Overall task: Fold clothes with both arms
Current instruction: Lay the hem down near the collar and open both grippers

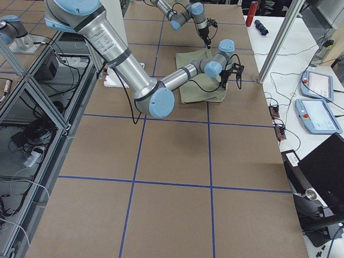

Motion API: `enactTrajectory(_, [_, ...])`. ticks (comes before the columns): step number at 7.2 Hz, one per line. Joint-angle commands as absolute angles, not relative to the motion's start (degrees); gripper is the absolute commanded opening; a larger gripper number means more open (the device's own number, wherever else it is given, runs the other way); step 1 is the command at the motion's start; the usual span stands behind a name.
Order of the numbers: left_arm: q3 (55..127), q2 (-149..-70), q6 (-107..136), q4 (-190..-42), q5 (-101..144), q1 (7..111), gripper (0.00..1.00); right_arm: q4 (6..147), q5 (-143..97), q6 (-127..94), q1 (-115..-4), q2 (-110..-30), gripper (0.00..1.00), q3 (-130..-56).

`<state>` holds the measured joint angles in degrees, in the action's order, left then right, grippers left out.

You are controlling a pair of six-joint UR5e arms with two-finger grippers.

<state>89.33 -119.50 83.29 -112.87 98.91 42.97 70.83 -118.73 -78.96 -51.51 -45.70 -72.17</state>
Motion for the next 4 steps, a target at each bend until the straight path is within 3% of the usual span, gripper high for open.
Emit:
enactTrajectory(1, [87.4,-121.0,83.7,-112.9,98.9,43.0,0.0,67.5,-118.0,-78.9,-51.3,-45.4,0.0,-69.5])
enactTrajectory(2, [86.7,-121.2,83.6,-113.0,98.8,42.9,0.0,67.5,-117.6,-78.8,-51.2,-45.4,0.0,-69.4])
enactTrajectory(3, [86.7,-121.2,83.3,-113.1,98.8,42.9,0.08,67.5,-117.6,-78.8,-51.2,-45.3,0.38,-69.5])
enactTrajectory(4, [86.6,-121.1,82.8,-113.1,98.8,42.9,0.6,66.7,-115.8,-78.8,-50.3,-45.3,0.99,-69.6])
